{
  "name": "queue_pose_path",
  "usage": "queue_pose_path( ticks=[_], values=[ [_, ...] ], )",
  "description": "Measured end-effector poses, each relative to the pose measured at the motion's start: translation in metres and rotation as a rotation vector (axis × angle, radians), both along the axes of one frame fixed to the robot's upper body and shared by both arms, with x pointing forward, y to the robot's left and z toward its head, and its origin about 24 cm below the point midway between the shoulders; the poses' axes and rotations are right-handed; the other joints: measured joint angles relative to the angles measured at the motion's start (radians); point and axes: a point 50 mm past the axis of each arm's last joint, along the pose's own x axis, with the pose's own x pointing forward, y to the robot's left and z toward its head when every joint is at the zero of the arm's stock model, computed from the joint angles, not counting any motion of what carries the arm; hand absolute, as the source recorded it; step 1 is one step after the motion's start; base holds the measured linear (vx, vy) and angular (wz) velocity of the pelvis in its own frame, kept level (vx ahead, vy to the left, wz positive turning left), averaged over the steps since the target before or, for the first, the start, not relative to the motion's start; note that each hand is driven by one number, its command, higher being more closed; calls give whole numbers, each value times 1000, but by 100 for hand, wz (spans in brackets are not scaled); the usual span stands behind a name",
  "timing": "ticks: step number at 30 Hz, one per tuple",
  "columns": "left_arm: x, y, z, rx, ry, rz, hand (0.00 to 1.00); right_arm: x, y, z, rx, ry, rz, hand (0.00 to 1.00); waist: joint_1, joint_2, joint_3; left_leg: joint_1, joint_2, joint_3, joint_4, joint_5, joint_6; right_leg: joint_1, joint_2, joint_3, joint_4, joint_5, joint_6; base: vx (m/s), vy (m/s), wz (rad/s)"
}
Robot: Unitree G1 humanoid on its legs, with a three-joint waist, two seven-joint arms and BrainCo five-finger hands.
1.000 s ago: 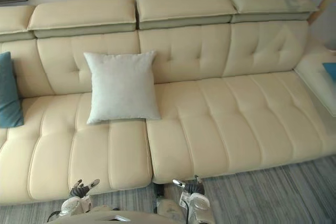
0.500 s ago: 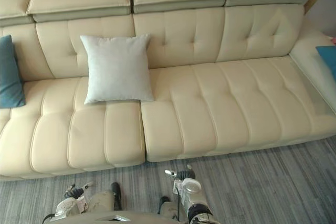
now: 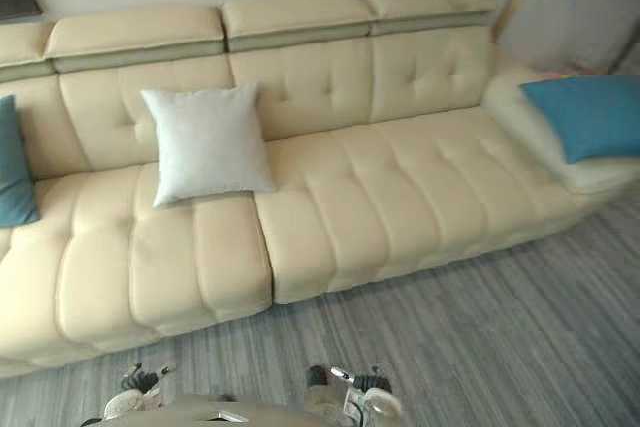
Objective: Pick up cushions and gather them together orderly.
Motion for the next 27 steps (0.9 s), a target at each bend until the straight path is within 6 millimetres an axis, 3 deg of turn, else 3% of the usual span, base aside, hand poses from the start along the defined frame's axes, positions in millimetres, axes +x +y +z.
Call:
queue_pose_path(
  ticks=[4,8,11,12,13,14,15,16,18,19,21,25,27],
  values=[
    [0,-2,-1,15,21,-65,0,-6,-3,-1,6,11,-35,0,-18,-12,-8,33,-23,7,-67,32,4,-2,2,36,-19,35,22,18,38,-18],
    [2,-9,-3,-10,24,-96,0,-8,-6,-1,3,13,-57,0,-12,9,-15,66,-3,63,-73,45,8,-22,47,105,-16,54,42,109,-23,-55],
    [5,-11,-2,-19,17,-128,0,-5,-5,-1,7,5,-50,0,-11,7,-12,90,25,162,-43,9,11,-37,101,210,-24,77,29,86,-21,-125],
    [9,-11,-2,-13,12,-144,0,-4,-3,-1,13,3,-46,0,-11,2,-7,101,35,214,-25,-14,11,-41,123,238,-38,98,12,10,-16,-166],
    [10,-12,-1,-16,6,-146,0,1,-1,0,15,-6,-41,0,-7,7,3,101,51,273,-14,-26,9,-49,134,224,-67,102,-35,-15,-27,-138],
    [13,-13,-1,-18,-1,-148,0,1,-2,0,14,-8,-42,0,-8,6,5,98,60,298,-14,-28,9,-52,130,195,-71,95,-59,-42,-29,-140],
    [23,-17,1,-28,-27,-156,0,4,-5,2,9,-17,-50,0,-14,16,20,112,82,365,-10,-26,7,-74,102,0,-40,52,-108,-20,-17,-106],
    [24,-18,1,-31,-29,-157,0,5,-5,2,8,-18,-51,0,-14,17,21,119,88,389,-8,-24,3,-82,93,-57,-20,43,-107,28,-8,-135],
    [23,-18,1,-37,-28,-164,0,2,-7,1,4,-13,-53,0,-19,19,21,150,103,455,19,-21,-2,-90,56,-266,36,15,-122,132,-43,-114],
    [23,-19,1,-41,-26,-175,0,2,-9,2,-2,-14,-52,0,-24,29,22,161,110,469,36,-21,-2,-92,20,-408,73,27,-140,150,-78,-93],
    [22,-20,0,-45,-24,-190,0,4,-15,4,-21,-19,-46,0,-27,57,25,170,125,470,32,-20,-5,-93,20,-524,96,5,-132,178,-157,-71],
    [29,-30,2,-66,-43,-235,0,10,-35,9,-73,-20,-35,0,-21,111,43,197,136,471,13,25,-36,-107,81,-440,91,-5,-98,137,-97,-74],
    [27,-29,1,-66,-37,-233,0,9,-35,8,-70,-17,-36,0,-25,109,44,199,149,471,75,47,-53,-111,95,-398,110,-38,-93,128,-85,-80]
  ],
)
